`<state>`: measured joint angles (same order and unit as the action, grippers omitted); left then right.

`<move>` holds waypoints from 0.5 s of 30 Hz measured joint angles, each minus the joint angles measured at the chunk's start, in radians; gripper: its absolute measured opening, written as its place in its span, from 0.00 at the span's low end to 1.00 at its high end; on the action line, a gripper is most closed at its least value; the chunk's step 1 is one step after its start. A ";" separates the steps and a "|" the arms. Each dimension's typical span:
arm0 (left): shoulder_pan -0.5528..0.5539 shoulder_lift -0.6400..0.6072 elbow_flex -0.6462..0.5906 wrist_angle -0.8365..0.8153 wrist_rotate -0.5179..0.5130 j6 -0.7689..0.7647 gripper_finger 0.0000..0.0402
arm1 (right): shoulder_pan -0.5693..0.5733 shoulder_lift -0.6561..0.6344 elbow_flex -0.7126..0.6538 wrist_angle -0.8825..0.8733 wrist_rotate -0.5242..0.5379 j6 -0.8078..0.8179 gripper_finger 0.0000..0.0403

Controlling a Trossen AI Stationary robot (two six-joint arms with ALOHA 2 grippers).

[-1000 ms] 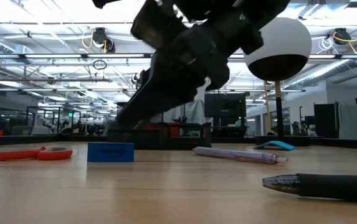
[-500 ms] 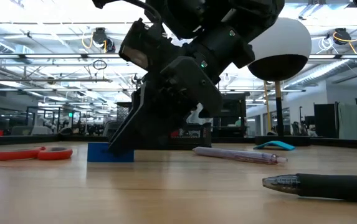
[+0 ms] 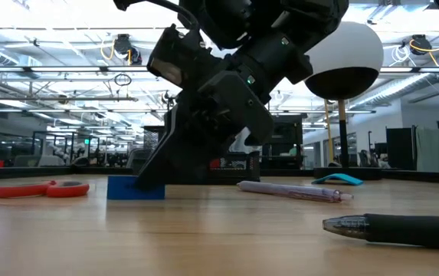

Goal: Pick and place office supplies into organizer
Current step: Put the blue eraser into the desk organizer

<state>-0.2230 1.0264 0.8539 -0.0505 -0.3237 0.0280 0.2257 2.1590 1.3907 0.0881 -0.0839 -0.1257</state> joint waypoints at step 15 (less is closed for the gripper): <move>0.000 0.000 0.000 0.000 0.000 0.000 0.77 | -0.034 -0.003 0.000 -0.017 -0.129 0.008 0.02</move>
<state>-0.2230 1.0264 0.8539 -0.0505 -0.3237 0.0284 0.1913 2.1564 1.3907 0.0706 -0.2132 -0.1174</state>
